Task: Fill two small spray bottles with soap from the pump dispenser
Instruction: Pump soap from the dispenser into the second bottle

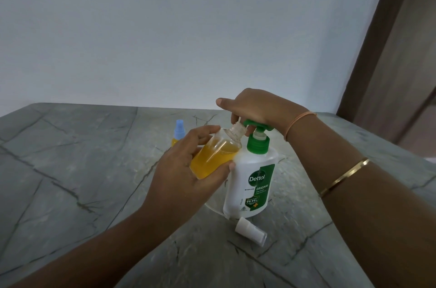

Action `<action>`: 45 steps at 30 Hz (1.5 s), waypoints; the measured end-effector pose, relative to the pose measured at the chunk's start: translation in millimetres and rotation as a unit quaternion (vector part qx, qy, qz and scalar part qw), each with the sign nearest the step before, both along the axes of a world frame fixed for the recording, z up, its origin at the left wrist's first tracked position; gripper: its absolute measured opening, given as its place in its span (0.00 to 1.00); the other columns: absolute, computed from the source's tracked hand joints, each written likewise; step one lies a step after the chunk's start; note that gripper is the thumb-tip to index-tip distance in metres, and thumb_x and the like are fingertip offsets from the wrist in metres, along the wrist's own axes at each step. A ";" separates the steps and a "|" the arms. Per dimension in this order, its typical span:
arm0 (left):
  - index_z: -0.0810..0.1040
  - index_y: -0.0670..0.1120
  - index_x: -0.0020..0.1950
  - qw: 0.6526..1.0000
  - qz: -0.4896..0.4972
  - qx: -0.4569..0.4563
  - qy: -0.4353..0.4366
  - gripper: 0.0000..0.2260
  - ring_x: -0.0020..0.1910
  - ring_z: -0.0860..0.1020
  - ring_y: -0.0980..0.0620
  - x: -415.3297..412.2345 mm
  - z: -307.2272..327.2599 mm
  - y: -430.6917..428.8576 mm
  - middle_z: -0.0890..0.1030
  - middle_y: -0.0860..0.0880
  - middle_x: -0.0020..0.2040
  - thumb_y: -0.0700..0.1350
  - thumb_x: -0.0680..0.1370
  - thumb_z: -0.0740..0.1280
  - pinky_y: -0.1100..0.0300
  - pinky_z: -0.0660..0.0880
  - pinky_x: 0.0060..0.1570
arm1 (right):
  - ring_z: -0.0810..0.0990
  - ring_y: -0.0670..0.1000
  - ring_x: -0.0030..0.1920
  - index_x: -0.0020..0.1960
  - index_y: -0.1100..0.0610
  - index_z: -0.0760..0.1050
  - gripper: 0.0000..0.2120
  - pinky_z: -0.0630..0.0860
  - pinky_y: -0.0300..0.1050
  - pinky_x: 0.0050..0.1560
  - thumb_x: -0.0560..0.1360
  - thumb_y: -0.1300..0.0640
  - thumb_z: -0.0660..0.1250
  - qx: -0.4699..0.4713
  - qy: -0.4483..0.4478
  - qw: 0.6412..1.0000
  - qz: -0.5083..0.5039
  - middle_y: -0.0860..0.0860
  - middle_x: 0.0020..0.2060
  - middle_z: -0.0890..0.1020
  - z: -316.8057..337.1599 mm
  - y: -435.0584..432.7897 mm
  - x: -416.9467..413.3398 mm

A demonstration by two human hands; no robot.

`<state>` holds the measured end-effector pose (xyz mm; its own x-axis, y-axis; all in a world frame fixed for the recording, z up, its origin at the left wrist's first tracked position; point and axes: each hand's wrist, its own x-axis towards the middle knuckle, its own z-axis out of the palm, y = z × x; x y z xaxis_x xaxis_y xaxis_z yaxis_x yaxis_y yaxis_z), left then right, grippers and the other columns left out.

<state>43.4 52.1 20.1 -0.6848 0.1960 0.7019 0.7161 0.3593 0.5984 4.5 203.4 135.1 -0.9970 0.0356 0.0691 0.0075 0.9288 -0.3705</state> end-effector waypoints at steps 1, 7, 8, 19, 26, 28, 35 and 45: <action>0.67 0.63 0.60 1.000 0.001 -0.002 0.001 0.24 0.53 0.75 0.64 -0.3 0.0 -0.1 0.76 0.65 0.53 0.65 0.65 0.63 0.60 0.77 0.48 | 0.77 0.46 0.28 0.52 0.59 0.74 0.25 0.71 0.38 0.31 0.78 0.38 0.53 0.003 0.003 1.000 -0.003 0.50 0.34 0.79 1.7 0.6 -0.1; 0.66 0.65 0.59 1.000 0.004 -0.005 0.004 0.23 0.53 0.74 0.66 -0.6 0.0 -0.5 0.73 0.69 0.52 0.64 0.66 0.65 0.64 0.75 0.48 | 0.78 0.48 0.31 0.51 0.58 0.72 0.23 0.74 0.42 0.39 0.78 0.39 0.53 -0.021 -0.015 1.000 0.001 0.51 0.35 0.79 3.1 -0.2 0.0; 0.66 0.65 0.59 1.000 0.004 -0.003 0.003 0.23 0.53 0.74 0.66 -0.4 0.3 -0.6 0.74 0.69 0.52 0.65 0.66 0.64 0.64 0.75 0.48 | 0.78 0.49 0.31 0.51 0.58 0.72 0.23 0.74 0.42 0.39 0.78 0.39 0.53 -0.026 -0.017 1.000 0.001 0.50 0.34 0.79 2.4 -0.8 0.2; 0.66 0.66 0.59 1.000 0.005 -0.005 0.012 0.22 0.54 0.73 0.68 -0.3 0.3 -0.1 0.74 0.70 0.51 0.65 0.66 0.63 0.66 0.74 0.46 | 0.77 0.48 0.29 0.51 0.59 0.72 0.23 0.74 0.42 0.38 0.78 0.39 0.54 -0.033 -0.022 0.999 0.000 0.51 0.34 0.78 -3.2 -0.9 -0.5; 0.67 0.63 0.58 1.000 0.008 -0.003 0.005 0.22 0.51 0.74 0.67 0.8 1.7 0.7 0.73 0.70 0.51 0.61 0.66 0.68 0.67 0.73 0.47 | 0.78 0.49 0.31 0.55 0.59 0.74 0.26 0.74 0.42 0.38 0.78 0.38 0.52 -0.001 -0.018 1.000 -0.008 0.52 0.36 0.80 3.2 0.8 -1.8; 0.67 0.64 0.58 1.000 0.008 -0.002 0.001 0.22 0.52 0.74 0.67 0.4 1.5 0.6 0.72 0.70 0.51 0.61 0.66 0.68 0.67 0.74 0.47 | 0.77 0.48 0.30 0.57 0.60 0.73 0.26 0.75 0.43 0.40 0.79 0.39 0.53 -0.031 -0.027 0.999 -0.005 0.50 0.34 0.78 2.2 -0.2 -0.7; 0.68 0.63 0.59 1.000 0.002 0.004 -0.002 0.23 0.54 0.74 0.66 -1.6 1.5 1.0 0.75 0.67 0.52 0.63 0.66 0.66 0.66 0.74 0.46 | 0.77 0.49 0.31 0.55 0.59 0.73 0.24 0.75 0.45 0.44 0.78 0.39 0.54 -0.052 -0.025 0.998 -0.012 0.51 0.34 0.79 -4.8 0.8 -1.7; 0.67 0.64 0.60 1.000 0.010 -0.009 0.005 0.24 0.53 0.74 0.65 -3.0 -0.3 1.1 0.73 0.70 0.52 0.66 0.65 0.63 0.61 0.76 0.48 | 0.77 0.48 0.29 0.49 0.58 0.72 0.26 0.71 0.40 0.33 0.78 0.36 0.50 0.003 0.005 1.000 -0.014 0.52 0.33 0.78 3.2 4.4 -0.8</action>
<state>40.4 53.2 19.8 -0.6812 0.1949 0.7057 0.7150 0.3839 0.5842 3.7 207.8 138.3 -0.9949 0.0630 0.0791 0.0299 0.9306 -0.3648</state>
